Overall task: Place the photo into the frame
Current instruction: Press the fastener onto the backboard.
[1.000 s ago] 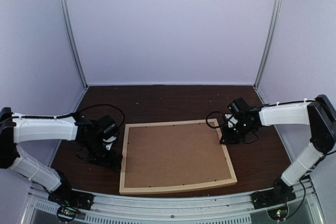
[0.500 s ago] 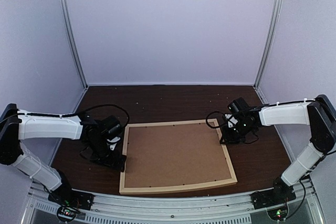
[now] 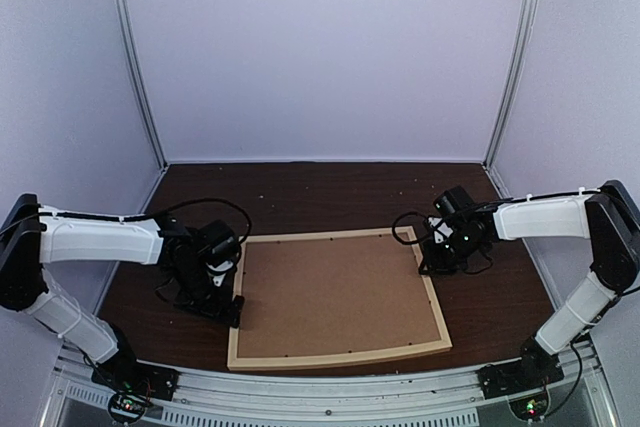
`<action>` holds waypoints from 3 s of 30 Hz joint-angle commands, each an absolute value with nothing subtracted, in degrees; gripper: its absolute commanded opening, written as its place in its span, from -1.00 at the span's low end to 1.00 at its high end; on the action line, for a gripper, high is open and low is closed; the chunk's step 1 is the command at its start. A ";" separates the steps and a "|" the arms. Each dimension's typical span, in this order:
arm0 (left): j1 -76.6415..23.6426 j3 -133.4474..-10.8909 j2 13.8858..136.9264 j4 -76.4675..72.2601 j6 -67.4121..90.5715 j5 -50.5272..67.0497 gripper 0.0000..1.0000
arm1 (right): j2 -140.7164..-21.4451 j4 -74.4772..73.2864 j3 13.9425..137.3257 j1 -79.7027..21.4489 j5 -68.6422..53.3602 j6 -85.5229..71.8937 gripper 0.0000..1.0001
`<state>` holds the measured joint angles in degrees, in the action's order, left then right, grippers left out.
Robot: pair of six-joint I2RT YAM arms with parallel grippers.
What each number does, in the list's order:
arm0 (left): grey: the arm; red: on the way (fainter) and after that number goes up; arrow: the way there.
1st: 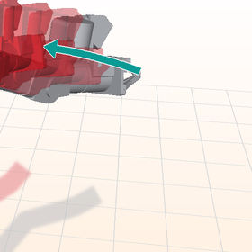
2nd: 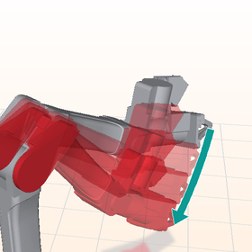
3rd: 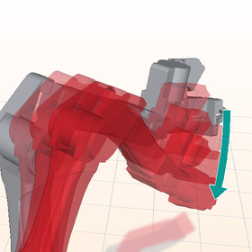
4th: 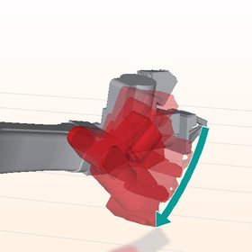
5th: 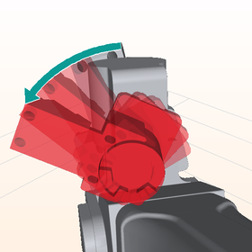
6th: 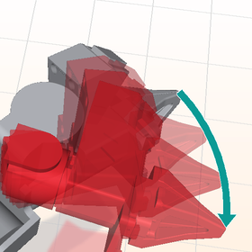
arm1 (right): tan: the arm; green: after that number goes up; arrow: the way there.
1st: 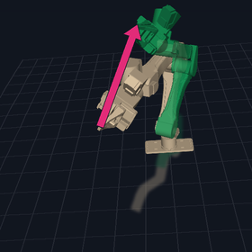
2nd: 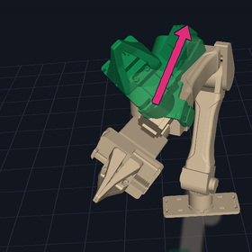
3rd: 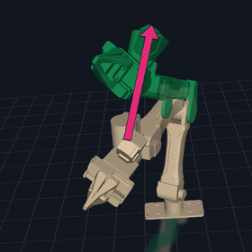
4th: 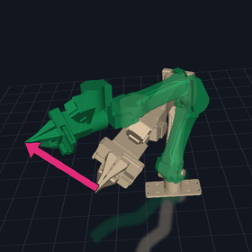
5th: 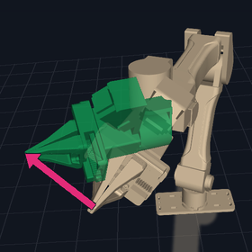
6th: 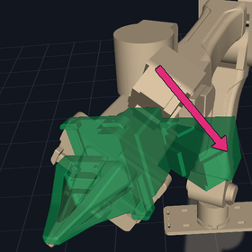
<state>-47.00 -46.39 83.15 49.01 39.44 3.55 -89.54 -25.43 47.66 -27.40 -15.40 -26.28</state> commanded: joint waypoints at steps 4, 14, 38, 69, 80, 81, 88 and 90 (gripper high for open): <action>-50.69 -45.69 88.74 41.95 41.32 5.14 0.95 | -93.81 -25.14 45.40 -27.77 -14.50 -28.03 -0.90; -52.12 -46.91 91.27 39.90 41.50 5.14 0.95 | -93.69 -25.64 45.31 -27.77 -14.33 -27.86 -0.91; -52.00 -50.76 82.34 53.04 39.99 -6.96 0.95 | -94.48 -24.76 44.78 -27.78 -14.70 -27.68 -0.91; -52.08 -46.96 85.67 47.27 41.74 -0.82 0.93 | -95.71 -24.30 44.82 -27.77 -15.01 -27.58 -0.91; -52.12 -49.29 81.80 45.22 39.43 -0.64 0.93 | -95.98 -23.95 44.47 -27.77 -15.11 -27.67 -0.91; -52.12 -49.38 81.12 44.42 38.73 -0.14 0.93 | -96.00 -23.85 44.47 -27.77 -15.04 -27.68 -0.91; -52.93 -49.56 78.03 38.20 32.36 7.36 0.93 | -96.74 -23.73 44.90 -27.77 -15.27 -27.51 -0.91; -54.05 -50.54 78.15 37.55 30.14 8.43 0.93 | -96.89 -23.84 45.06 -27.77 -15.24 -27.44 -0.91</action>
